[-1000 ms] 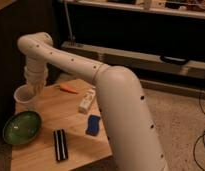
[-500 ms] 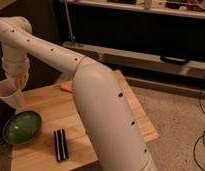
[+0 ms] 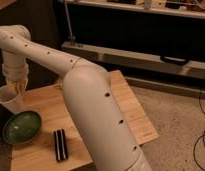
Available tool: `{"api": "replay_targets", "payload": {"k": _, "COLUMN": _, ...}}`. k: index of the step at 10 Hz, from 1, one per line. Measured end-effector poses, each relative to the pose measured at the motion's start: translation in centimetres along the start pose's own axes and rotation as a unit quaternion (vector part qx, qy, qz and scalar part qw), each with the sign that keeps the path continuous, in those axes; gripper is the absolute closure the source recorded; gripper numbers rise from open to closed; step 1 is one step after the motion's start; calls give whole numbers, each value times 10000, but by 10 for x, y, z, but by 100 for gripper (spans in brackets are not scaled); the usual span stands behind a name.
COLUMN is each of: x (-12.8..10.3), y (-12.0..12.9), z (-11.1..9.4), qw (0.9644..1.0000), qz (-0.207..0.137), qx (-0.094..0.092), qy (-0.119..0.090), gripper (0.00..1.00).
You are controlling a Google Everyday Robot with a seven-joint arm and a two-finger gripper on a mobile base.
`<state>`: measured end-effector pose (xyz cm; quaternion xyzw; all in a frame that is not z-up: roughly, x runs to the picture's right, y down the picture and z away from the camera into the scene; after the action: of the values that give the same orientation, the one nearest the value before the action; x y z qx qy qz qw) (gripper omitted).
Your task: Place the ceramic cup in the ceramic bowl
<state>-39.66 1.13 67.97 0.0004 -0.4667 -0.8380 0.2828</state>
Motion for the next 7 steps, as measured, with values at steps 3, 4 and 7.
{"api": "replay_targets", "payload": {"k": 3, "x": 3, "y": 2, "z": 32, "qw": 9998, "qz": -121, "qx": 113, "qy": -119, "gripper": 100}}
{"api": "replay_targets", "payload": {"k": 4, "x": 5, "y": 3, "z": 45, "qw": 9996, "qz": -179, "qx": 168, "qy": -158, "gripper": 100}}
{"api": "replay_targets", "payload": {"k": 7, "x": 6, "y": 3, "z": 77, "qw": 9986, "qz": -351, "qx": 283, "qy": -276, "gripper": 100}}
